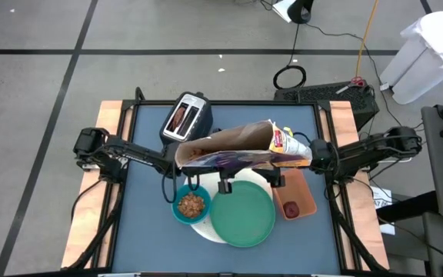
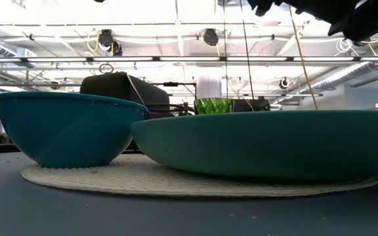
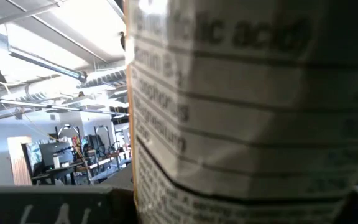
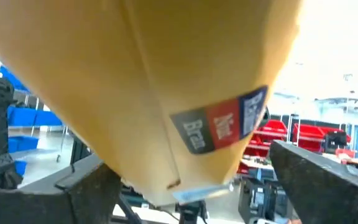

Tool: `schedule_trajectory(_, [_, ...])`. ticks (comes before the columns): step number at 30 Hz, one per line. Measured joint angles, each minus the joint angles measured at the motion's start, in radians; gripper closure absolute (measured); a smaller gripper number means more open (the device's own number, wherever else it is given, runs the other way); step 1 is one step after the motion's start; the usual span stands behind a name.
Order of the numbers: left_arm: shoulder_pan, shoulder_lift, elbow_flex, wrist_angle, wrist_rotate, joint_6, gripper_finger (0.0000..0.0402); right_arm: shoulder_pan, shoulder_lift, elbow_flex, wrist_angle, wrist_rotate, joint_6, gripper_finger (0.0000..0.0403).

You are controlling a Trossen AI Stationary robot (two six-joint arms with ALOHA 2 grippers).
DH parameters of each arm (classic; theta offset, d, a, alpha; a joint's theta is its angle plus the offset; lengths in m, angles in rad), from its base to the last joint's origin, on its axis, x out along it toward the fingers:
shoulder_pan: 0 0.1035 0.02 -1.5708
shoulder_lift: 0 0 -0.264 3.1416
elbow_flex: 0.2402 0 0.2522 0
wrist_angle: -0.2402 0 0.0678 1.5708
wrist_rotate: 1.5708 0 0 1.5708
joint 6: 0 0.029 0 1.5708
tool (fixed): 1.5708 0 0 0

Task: Arrange a breakfast setting
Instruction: Pour the cereal from the purple cereal box into the blue bowl

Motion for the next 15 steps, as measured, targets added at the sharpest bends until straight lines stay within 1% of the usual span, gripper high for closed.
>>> schedule_trajectory(4, [0.0,-0.003,0.0,0.0,-0.007,0.0,0.0254,0.0,-0.052,0.0,-0.097,0.0,0.0,0.0008])
schedule_trajectory(8, [0.001,-0.012,0.0,0.001,-0.034,0.012,0.0254,0.0,-0.129,0.0,-0.237,0.0,-0.025,0.0007])
schedule_trajectory(15, [-0.011,-0.088,-0.003,-0.033,-0.076,0.05,0.0254,0.0,-0.264,0.0,-0.507,0.0,-0.06,0.0006])
